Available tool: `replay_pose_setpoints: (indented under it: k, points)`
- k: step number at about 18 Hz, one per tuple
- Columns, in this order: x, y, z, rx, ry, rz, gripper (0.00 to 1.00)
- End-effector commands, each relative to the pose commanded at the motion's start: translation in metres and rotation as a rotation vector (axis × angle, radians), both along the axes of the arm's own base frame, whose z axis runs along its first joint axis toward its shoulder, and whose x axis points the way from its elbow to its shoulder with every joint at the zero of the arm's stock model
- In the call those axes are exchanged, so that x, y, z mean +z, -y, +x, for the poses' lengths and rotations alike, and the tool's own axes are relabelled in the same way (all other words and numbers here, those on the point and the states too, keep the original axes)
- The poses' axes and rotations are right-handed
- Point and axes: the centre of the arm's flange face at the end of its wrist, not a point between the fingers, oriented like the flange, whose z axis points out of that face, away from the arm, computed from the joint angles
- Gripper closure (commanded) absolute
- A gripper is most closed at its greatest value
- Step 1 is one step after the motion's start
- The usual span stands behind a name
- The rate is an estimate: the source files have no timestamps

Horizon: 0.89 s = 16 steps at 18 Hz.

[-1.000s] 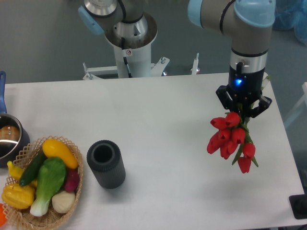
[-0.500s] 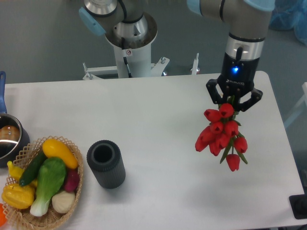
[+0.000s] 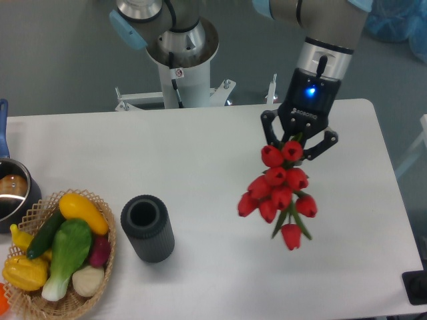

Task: Insert the flowers into the vase
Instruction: 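Carry the red tulip bunch in the gripper toward the grey vase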

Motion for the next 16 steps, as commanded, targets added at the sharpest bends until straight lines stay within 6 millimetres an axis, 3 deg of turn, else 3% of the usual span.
replay_pose_setpoints:
  k: [3, 7, 10, 16]
  points:
    - [0.007, -0.004, -0.003, 0.045, 0.042, 0.023, 1.00]
    - [0.002, -0.011, 0.005, 0.029, 0.054, 0.020, 1.00]
    - [-0.002, -0.027, 0.022, -0.029, 0.094, 0.068, 1.00]
    - [-0.004, -0.033, 0.032, -0.108, 0.195, 0.212, 1.00]
